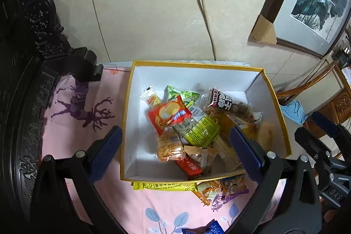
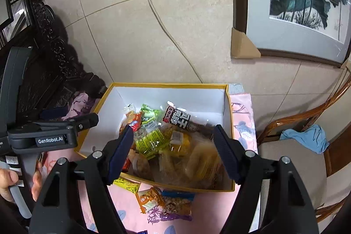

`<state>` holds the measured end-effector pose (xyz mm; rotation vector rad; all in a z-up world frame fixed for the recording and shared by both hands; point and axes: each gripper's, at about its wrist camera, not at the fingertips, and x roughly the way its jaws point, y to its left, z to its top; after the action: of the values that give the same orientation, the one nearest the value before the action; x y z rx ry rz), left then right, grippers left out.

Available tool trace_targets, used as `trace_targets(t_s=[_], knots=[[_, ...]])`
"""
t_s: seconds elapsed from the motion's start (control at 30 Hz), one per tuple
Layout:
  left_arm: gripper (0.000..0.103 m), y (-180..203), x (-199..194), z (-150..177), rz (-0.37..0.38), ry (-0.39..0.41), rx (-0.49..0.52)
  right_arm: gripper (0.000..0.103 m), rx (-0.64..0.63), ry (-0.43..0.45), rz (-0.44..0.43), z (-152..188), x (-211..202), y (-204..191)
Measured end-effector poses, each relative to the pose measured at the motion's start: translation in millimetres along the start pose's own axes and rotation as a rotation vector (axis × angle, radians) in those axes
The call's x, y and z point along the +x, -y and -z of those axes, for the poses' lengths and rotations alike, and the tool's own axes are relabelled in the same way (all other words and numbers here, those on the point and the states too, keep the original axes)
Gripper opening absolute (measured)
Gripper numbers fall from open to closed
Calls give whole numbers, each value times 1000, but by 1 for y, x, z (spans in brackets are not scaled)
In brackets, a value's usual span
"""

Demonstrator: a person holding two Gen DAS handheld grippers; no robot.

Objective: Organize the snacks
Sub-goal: 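Move both open tools back toward the blue bag and remaining snacks, then grasp yellow stick snack with left tool while right tool holds blue bag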

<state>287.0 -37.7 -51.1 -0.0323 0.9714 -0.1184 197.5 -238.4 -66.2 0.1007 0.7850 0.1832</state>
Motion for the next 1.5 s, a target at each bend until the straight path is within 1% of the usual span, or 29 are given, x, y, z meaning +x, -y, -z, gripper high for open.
trace_targets(t_s=[0.17,0.3,0.4,0.47,0.5,0.53,0.6,0.63,0.73,0.83,0.9,1.0,1.07,1.1,1.13,1.17,1.2,1.23,1.27,1.3,1.4,1.5], knots=[[99,-3,-7,11,-1,1,0,75,0,-27,-24,16,-5,-6],[99,-11,-17,34,5,-1,-8,75,-18,-75,-48,50,-8,-9],[99,-22,-18,60,22,-30,-31,76,-30,-149,-61,87,-2,-9],[99,-30,-17,86,33,-60,-47,75,-39,-226,-43,118,10,-8],[99,-32,-16,97,30,-71,-52,75,-35,-252,-37,128,13,-7],[99,-38,-16,114,27,-93,-58,75,-9,-297,-45,145,18,-5],[99,-47,-11,145,19,-141,-76,76,27,-359,-105,170,21,-6],[99,-52,-9,156,21,-167,-87,76,24,-378,-126,179,22,-9],[99,-66,2,193,21,-258,-114,76,-48,-450,-191,211,22,-38],[99,-79,6,215,3,-304,-143,76,-94,-473,-226,222,26,-65],[99,-88,3,220,2,-305,-171,76,-109,-470,-211,223,32,-77],[99,-93,-5,220,-5,-279,-188,78,-88,-500,-185,231,51,-95],[99,-93,-12,218,-7,-260,-184,82,-156,-506,-98,238,65,-111],[99,-92,-15,218,-7,-251,-178,86,-200,-500,-64,243,68,-117],[99,-89,-16,215,-8,-247,-173,87,-242,-483,-38,248,68,-124],[99,-87,-16,214,-8,-244,-164,86,-288,-455,-15,253,66,-129],[99,-84,-16,213,-7,-241,-150,77,-310,-436,-7,256,63,-131],[99,-81,-15,211,-8,-237,-137,68,-301,-427,-21,256,60,-128],[99,-77,-14,209,-9,-229,-120,63,-271,-435,-32,255,59,-122],[99,-73,-12,206,-14,-215,-98,62,-246,-436,-34,254,57,-116],[99,-62,-4,197,-5,-176,-55,62,-149,-437,-2,252,54,-86],[99,-40,12,181,39,-101,50,63,-73,-438,1,252,51,-61]])
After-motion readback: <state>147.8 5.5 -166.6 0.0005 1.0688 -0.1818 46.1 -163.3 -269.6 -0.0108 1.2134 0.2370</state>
